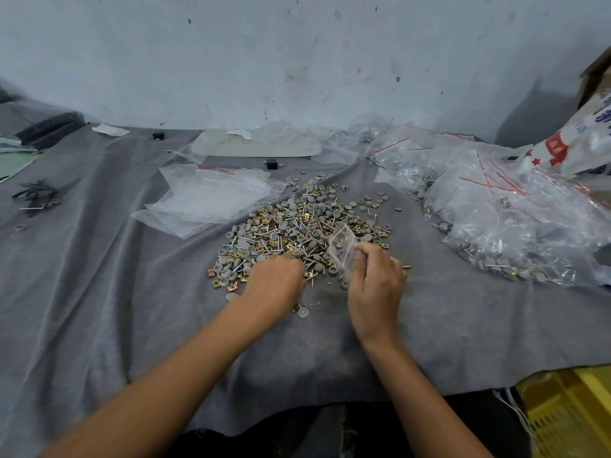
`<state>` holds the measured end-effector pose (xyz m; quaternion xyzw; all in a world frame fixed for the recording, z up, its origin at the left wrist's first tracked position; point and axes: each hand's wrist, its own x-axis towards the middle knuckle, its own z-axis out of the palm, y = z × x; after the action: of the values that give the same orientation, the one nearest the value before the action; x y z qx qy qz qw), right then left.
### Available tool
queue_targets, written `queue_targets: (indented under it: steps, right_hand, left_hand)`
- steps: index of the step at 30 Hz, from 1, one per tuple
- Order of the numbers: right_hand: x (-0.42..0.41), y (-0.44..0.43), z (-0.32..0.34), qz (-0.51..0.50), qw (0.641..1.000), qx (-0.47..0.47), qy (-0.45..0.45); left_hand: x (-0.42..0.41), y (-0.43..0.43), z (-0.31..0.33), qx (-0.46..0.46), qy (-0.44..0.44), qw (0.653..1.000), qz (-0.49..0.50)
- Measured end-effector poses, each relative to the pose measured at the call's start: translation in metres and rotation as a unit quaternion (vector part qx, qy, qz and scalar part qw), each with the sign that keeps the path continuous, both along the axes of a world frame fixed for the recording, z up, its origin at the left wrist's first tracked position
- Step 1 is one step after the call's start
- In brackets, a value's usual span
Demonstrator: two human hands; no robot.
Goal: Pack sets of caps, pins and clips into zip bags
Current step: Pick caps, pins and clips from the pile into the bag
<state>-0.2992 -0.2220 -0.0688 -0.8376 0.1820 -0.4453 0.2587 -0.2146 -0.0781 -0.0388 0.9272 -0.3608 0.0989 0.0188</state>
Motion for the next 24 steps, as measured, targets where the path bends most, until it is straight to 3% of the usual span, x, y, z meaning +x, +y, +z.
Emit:
queue_targets:
  steps: [13,17,24]
  right_hand:
    - [0.0,0.003,0.001,0.014,1.0,-0.007,0.014]
    - [-0.001,0.003,0.002,0.019,1.0,-0.005,0.013]
    - [0.0,0.003,0.002,0.028,0.999,-0.002,0.038]
  left_hand:
    - [0.002,0.01,0.001,0.055,0.049,0.997,0.011]
    - [0.004,0.019,0.006,-0.041,0.109,0.993,0.003]
    - [0.004,0.023,0.035,-0.214,0.213,0.953,-0.038]
